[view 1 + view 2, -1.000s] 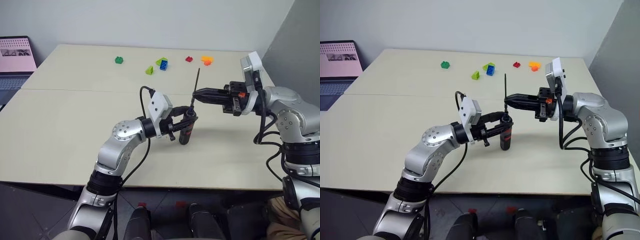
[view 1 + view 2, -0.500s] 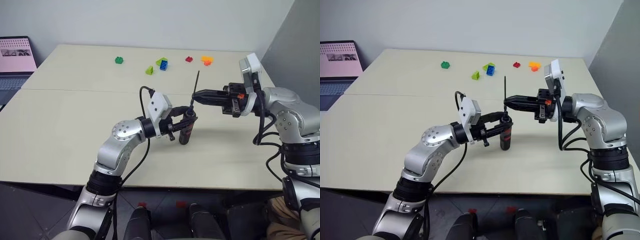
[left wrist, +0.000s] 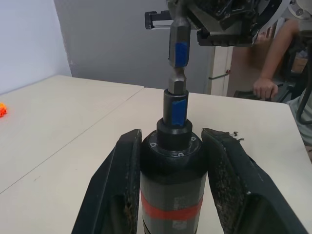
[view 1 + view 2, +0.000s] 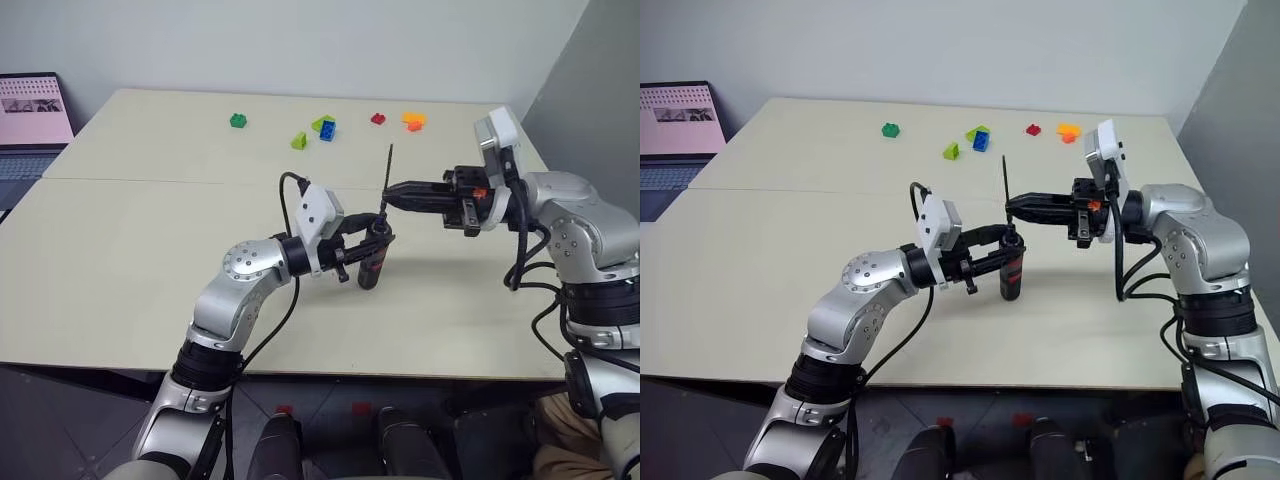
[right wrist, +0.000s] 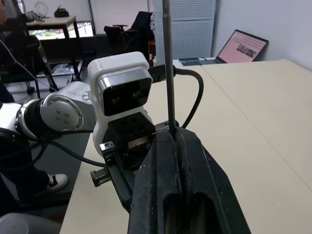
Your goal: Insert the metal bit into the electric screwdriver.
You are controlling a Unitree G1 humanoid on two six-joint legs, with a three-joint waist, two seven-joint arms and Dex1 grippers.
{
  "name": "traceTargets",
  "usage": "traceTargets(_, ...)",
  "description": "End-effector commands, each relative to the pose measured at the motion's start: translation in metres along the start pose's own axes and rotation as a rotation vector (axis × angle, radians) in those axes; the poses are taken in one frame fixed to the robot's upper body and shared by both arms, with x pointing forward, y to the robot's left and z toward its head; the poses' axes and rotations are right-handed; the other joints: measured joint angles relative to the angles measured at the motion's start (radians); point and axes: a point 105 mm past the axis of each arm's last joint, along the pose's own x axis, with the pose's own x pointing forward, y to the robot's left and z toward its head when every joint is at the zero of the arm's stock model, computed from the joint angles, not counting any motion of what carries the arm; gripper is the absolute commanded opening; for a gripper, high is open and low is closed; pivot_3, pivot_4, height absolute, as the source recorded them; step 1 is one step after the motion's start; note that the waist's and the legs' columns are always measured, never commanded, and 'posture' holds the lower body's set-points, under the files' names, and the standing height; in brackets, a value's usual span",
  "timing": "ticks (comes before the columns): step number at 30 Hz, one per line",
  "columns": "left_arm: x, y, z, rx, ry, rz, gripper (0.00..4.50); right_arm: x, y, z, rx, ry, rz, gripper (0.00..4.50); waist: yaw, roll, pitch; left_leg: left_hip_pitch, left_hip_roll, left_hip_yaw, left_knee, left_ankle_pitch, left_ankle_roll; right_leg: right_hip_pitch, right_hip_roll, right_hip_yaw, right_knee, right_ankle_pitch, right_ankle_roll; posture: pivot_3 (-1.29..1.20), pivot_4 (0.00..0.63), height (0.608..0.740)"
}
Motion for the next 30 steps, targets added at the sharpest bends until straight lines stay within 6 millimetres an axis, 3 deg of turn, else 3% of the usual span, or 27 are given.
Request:
traceTargets(1,0.001,-0.003,0.0,0.008,0.01,-0.018,1.57,-0.001,0.0,0.0,-0.016,0.042,0.032,0.0,0.0,0.0,0.0,0.0,0.0,0.0,0.0,0.0,0.0,0.0,0.0,0.0,0.0,0.0,0.0,0.0,0.15,0.74)
traceTargets(14,0.0,-0.003,-0.001,0.01,0.014,-0.021,1.57,-0.007,-0.004,-0.003,-0.013,0.082,0.063,0.0,0.0,0.0,0.0,0.0,0.0,0.0,0.0,0.0,0.0,0.0,0.0,0.0,0.0,0.0,0.0,0.0,0.15,0.74)
traceTargets(30,-0.001,-0.003,-0.002,0.012,0.021,-0.032,1.57,-0.006,-0.001,0.008,-0.023,0.083,0.102,0.0,0.0,0.0,0.0,0.0,0.0,0.0,0.0,0.0,0.0,0.0,0.0,0.0,0.0,0.0,0.0,0.0,0.15,0.74)
